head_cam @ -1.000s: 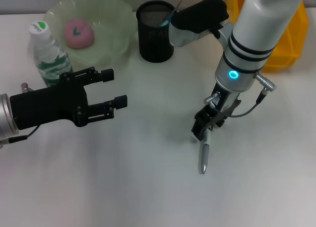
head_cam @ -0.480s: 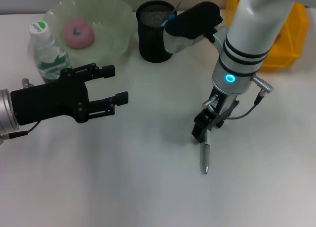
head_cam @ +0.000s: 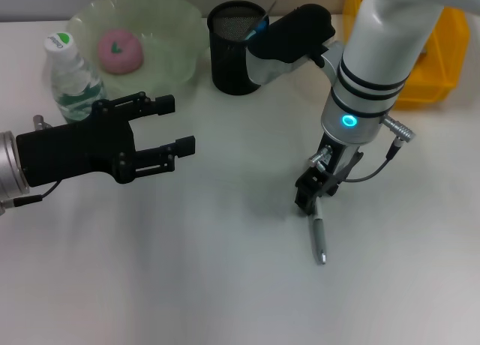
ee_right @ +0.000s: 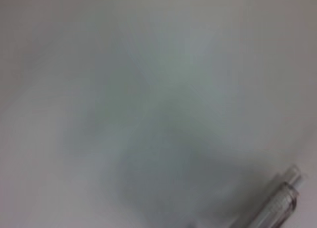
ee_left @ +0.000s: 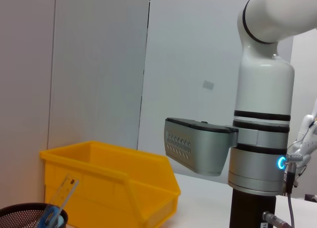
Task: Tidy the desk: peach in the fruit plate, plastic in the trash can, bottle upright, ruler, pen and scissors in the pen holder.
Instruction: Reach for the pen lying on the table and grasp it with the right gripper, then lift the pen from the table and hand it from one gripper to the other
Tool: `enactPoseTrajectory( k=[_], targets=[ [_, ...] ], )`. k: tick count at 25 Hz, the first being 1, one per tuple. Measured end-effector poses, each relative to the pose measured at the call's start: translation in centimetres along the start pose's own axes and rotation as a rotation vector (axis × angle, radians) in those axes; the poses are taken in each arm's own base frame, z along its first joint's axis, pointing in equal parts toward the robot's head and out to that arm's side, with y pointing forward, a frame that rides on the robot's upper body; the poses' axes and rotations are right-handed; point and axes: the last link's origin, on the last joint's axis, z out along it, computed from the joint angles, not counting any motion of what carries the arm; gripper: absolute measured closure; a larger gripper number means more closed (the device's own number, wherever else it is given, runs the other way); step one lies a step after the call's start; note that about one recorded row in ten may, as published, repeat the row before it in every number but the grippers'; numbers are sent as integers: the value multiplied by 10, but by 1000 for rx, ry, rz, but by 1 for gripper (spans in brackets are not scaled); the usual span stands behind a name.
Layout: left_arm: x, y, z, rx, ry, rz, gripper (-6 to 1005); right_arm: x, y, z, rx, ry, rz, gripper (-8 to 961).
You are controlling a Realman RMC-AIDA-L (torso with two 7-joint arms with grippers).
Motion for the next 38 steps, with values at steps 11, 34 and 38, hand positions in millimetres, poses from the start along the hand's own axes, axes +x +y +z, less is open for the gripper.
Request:
enactPoseTrajectory(
  k=[11, 34, 38],
  targets=[
    [1, 0, 2, -4, 2, 1, 245, 0, 0, 1, 3, 2, -8, 661],
    [1, 0, 3, -7, 4, -5, 246, 3, 9, 5, 26, 19, -79, 785],
    [2, 0, 3, -9, 5, -7, 245, 3, 9, 5, 28, 21, -85, 779]
  ],
)
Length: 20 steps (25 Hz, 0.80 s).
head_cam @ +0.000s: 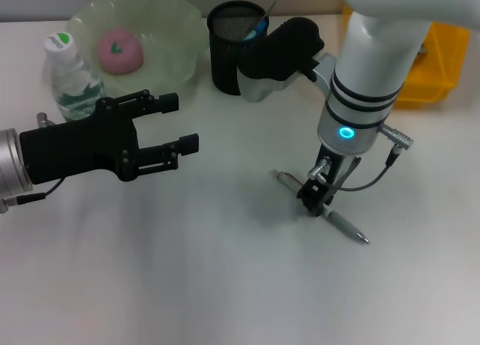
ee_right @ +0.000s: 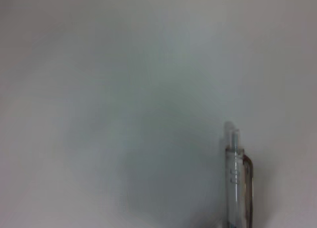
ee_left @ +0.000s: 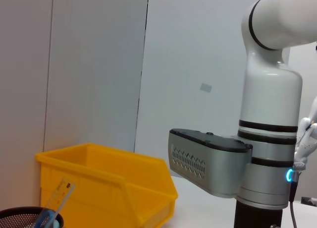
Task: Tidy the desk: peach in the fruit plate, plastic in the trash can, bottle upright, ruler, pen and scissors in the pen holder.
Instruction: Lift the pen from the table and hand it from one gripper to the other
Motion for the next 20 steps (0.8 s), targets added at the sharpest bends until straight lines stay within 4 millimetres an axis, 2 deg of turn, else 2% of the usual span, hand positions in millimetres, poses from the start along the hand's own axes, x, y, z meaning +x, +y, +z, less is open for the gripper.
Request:
enactPoseTrajectory(
  k=[7, 10, 15, 17, 18, 20],
  targets=[
    [1, -1, 0, -1, -2, 3, 245, 1, 2, 1, 2, -3, -24, 810],
    [2, -1, 0, 3, 1, 3, 245, -1, 7, -2, -24, -69, -46, 822],
    [4, -2, -2, 18, 22, -9, 246, -1, -4, -21, -19, -246, -56, 825],
    [7, -3, 0, 35, 67, -35, 246, 5, -18, -35, -27, -434, -40, 825],
    [7, -3, 0, 35, 67, -35, 247, 5, -18, -35, -27, -434, -40, 825],
    [8, -2, 3, 41, 97, -56, 248, 11, -26, -38, -31, -541, -33, 824]
  ],
)
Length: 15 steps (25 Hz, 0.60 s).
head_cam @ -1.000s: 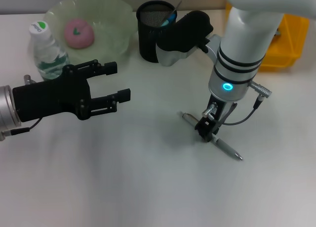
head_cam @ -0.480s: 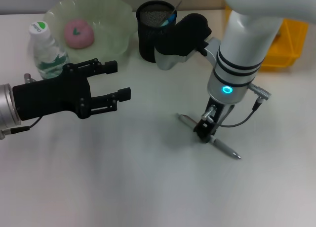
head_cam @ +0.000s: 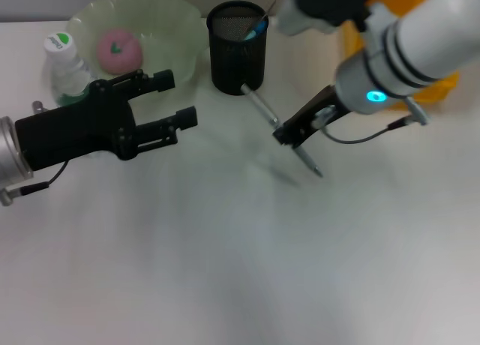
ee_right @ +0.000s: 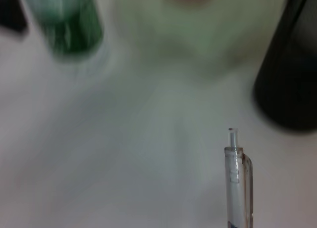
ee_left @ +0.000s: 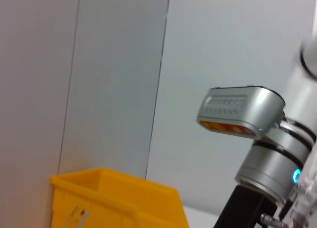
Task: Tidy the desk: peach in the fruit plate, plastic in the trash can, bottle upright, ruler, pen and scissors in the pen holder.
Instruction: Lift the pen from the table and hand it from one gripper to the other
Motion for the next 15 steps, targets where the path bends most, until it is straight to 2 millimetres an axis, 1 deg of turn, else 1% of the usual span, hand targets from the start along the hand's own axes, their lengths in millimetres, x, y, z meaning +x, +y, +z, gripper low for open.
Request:
enactPoseTrajectory(
  k=[1, 2, 3, 4, 6, 7, 8, 9, 11, 14, 15],
  targets=[
    [-1, 1, 3, 2, 18, -18, 249, 4, -3, -2, -8, -62, 5, 824],
    [-1, 1, 3, 2, 18, -18, 250, 4, -3, -2, -8, -62, 5, 824],
    [-3, 3, 9, 8, 52, -50, 250, 12, -7, -4, -35, -175, 11, 824],
    [-3, 3, 9, 8, 52, -50, 251, 12, -7, -4, -35, -175, 11, 824],
    [-8, 5, 20, 25, 84, -92, 252, 27, -12, 1, -67, -338, 15, 825],
    [-14, 7, 29, 47, 105, -119, 253, 38, -13, 6, -89, -446, 24, 826],
    [-16, 8, 32, 59, 115, -123, 254, 43, -12, 9, -101, -495, 13, 826],
    [-19, 8, 35, 71, 124, -125, 255, 43, -12, 9, -101, -495, 13, 826],
    [-24, 9, 42, 117, 149, -126, 256, 57, -13, 14, -124, -732, 1, 824],
    [-26, 10, 48, 139, 162, -121, 256, 66, -17, 13, -105, -868, -6, 824],
    [-27, 10, 53, 143, 162, -112, 257, 68, -17, 12, -94, -906, -19, 824]
  ],
)
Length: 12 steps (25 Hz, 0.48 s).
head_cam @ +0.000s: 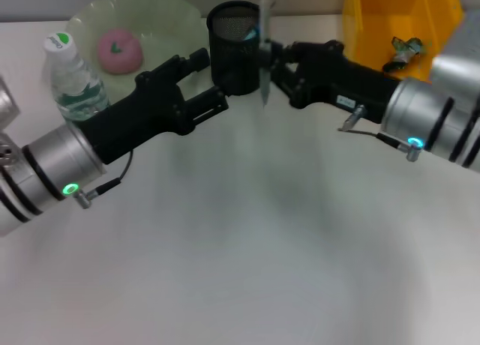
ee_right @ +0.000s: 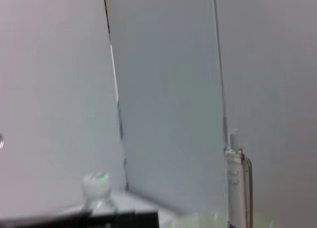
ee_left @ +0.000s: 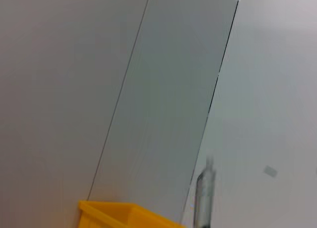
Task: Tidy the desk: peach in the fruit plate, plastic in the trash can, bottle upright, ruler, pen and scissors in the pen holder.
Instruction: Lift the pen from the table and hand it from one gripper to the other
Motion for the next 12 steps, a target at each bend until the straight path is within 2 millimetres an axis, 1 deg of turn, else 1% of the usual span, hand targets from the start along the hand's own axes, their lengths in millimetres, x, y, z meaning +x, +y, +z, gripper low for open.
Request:
enactPoseTrajectory(
  k=[1, 3, 4, 7, 12],
  targets=[
    [-1, 1, 3, 1, 1, 5, 257, 2, -2, -5, 18, -55, -36, 824],
    [-3, 3, 6, 7, 9, 10, 257, 4, 0, -7, 27, -82, -70, 825],
    [-3, 3, 6, 7, 9, 10, 257, 4, 0, -7, 27, -82, -70, 825],
    [-5, 5, 12, 30, 34, 22, 258, 11, 8, -5, 23, -87, -131, 825],
    [-7, 7, 20, 65, 54, 41, 258, 20, 16, 1, 6, -64, -161, 826]
  ],
)
